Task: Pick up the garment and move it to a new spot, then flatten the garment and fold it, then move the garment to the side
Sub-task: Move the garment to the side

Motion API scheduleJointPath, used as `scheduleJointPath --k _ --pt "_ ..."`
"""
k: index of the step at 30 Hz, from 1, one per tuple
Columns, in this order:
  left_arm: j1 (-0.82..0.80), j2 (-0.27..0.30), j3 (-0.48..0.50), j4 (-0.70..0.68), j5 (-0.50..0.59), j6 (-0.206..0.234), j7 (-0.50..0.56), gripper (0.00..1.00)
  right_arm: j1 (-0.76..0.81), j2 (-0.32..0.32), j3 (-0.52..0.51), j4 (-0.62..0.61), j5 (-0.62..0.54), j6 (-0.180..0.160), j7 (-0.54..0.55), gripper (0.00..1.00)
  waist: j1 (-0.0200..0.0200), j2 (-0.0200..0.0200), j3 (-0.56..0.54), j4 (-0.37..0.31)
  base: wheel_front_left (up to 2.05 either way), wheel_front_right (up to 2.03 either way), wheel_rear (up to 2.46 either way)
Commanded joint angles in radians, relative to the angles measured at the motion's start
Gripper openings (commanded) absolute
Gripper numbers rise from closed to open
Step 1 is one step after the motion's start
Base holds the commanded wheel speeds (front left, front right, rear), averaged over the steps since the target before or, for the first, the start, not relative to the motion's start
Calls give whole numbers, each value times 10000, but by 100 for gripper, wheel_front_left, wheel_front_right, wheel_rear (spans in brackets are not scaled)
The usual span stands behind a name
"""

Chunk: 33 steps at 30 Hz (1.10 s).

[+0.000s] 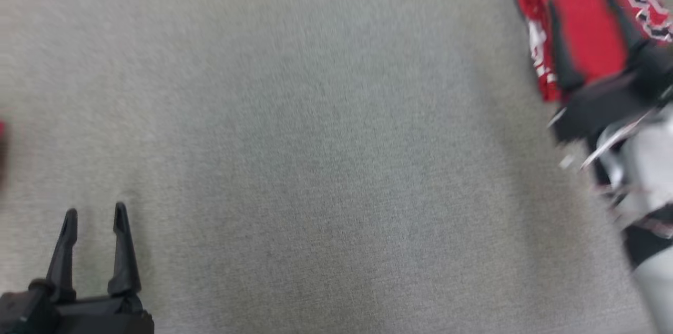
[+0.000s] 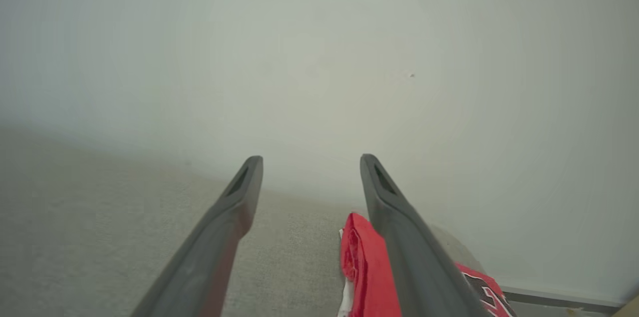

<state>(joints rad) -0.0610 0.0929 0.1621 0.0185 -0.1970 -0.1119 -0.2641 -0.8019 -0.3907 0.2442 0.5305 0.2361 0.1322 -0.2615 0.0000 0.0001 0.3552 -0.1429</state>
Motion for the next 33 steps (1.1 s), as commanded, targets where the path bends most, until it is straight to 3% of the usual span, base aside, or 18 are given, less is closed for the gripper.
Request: scheduleJointPath --k 1,16,25,33 --pt "169 -56 77 42 -32 -2 2 100 418 149 -73 -210 -83 -32 -38 100 0 -1 -976 249 0 0 0" --pt "546 -304 104 559 182 -96 2 100 5538 2084 -1368 -3097 -441 -32 -31 100 0 -1 -2427 881 0 0 0" --pt "847 -341 -8 884 194 -149 2 100 7464 2848 -1955 -3942 -718 -32 -29 100 0 -1 -3163 1073 0 0 0" --pt "1211 -361 21 1095 502 -43 1 100 8290 3153 -2078 -4252 -961 -32 12 100 0 -1 -3477 1154 0 0 0"
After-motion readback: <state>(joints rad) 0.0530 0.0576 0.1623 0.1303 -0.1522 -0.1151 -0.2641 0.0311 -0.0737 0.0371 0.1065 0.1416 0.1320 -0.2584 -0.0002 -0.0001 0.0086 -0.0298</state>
